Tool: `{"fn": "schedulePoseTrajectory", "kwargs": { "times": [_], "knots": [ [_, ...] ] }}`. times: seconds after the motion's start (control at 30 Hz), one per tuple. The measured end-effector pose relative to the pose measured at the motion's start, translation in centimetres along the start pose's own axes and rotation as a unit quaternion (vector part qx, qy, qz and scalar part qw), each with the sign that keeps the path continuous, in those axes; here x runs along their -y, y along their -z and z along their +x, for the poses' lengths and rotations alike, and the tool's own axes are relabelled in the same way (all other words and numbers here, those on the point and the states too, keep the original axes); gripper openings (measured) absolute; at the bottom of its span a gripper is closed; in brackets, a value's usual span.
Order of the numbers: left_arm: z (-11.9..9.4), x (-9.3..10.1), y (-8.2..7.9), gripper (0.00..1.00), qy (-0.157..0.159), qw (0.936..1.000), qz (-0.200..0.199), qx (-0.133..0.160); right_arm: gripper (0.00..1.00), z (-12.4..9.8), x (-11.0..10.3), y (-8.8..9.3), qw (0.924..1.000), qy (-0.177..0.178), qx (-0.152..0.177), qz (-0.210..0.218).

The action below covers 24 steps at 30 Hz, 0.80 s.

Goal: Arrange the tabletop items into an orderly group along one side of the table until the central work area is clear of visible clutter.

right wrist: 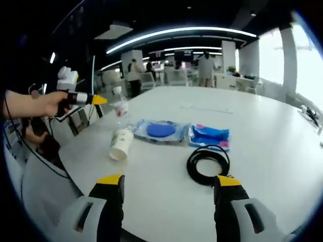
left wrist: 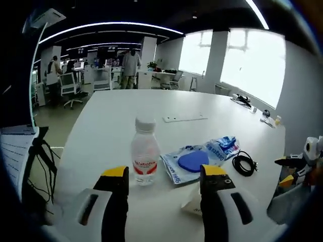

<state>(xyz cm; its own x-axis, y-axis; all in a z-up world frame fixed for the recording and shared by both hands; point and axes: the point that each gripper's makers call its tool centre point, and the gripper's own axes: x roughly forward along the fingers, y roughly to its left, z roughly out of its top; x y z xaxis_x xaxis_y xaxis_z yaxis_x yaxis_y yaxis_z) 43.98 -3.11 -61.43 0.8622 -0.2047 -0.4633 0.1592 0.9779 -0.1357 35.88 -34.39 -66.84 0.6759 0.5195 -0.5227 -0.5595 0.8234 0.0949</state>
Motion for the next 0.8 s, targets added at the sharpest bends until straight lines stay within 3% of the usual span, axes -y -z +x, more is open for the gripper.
{"fn": "schedulePoseTrajectory", "kwargs": {
  "times": [0.27, 0.37, 0.57, 0.67, 0.8],
  "knots": [
    [1.8, -0.3, -2.9, 0.59, -0.011, 0.9996, 0.001, 0.025, 0.68, 0.3, 1.5, 1.2, 0.9982, 0.032, -0.007, -0.05],
    [2.3, -0.7, -4.2, 0.57, -0.015, 0.9989, 0.006, 0.043, 0.67, 0.5, 1.9, 1.7, 0.9978, 0.042, -0.018, -0.048],
    [2.6, -3.3, -6.9, 0.55, -0.029, 0.9963, 0.028, 0.076, 0.64, 0.7, 1.6, 1.9, 0.9981, 0.033, -0.023, -0.047],
    [2.0, -4.6, -7.9, 0.49, -0.031, 0.9966, 0.022, 0.073, 0.63, 0.8, 1.4, 2.1, 0.9981, 0.028, -0.025, -0.048],
    [1.2, -5.6, -8.4, 0.46, -0.035, 0.9946, 0.08, 0.056, 0.63, 0.9, 1.4, 2.3, 0.9982, 0.027, -0.031, -0.044]
  ]
}}
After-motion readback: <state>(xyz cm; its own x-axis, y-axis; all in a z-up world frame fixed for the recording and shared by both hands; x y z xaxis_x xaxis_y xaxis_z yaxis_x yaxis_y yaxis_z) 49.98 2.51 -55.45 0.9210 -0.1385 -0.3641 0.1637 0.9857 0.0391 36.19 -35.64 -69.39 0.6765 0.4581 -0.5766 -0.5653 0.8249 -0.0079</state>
